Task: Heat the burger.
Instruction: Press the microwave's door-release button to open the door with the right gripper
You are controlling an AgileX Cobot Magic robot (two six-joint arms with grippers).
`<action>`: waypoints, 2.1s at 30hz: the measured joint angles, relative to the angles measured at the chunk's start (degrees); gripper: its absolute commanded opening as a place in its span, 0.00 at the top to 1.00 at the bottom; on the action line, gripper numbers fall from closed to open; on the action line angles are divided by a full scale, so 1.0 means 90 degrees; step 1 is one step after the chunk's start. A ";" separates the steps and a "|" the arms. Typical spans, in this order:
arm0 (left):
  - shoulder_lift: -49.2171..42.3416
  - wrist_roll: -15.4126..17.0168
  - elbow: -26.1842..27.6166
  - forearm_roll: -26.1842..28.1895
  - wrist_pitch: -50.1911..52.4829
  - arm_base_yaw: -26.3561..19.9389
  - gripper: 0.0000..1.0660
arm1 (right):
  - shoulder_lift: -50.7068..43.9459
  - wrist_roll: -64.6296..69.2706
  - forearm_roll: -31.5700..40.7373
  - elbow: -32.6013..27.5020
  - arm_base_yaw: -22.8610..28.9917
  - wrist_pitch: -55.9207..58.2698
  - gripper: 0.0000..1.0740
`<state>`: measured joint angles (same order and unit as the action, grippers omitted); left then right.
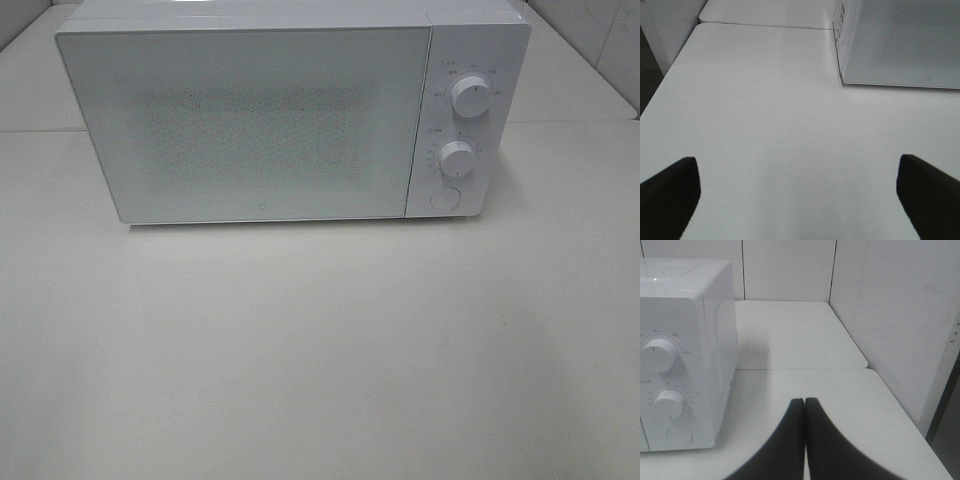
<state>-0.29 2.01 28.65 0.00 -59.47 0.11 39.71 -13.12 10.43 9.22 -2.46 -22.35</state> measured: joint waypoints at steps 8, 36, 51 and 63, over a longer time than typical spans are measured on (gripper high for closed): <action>0.0000 0.0000 0.0000 0.0000 0.0000 0.0000 0.05 | 0.2349 0.0758 -0.0809 -0.0567 0.0000 -0.2788 1.00; 0.0000 0.0000 0.0000 0.0000 0.0000 0.0000 0.05 | 0.5685 0.6544 -0.0388 -0.0306 0.1833 -0.5233 1.00; 0.0000 0.0000 0.0000 0.0000 0.0000 0.0000 0.05 | 0.7168 0.9046 0.0758 0.1044 0.3304 -0.5176 1.00; 0.0000 0.0000 0.0000 0.0000 0.0000 0.0000 0.05 | 0.8263 1.0250 0.1031 0.2209 0.3298 -0.4469 1.00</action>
<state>-0.29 2.01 28.65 0.00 -59.47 0.11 114.08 79.13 19.71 29.11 27.22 -62.57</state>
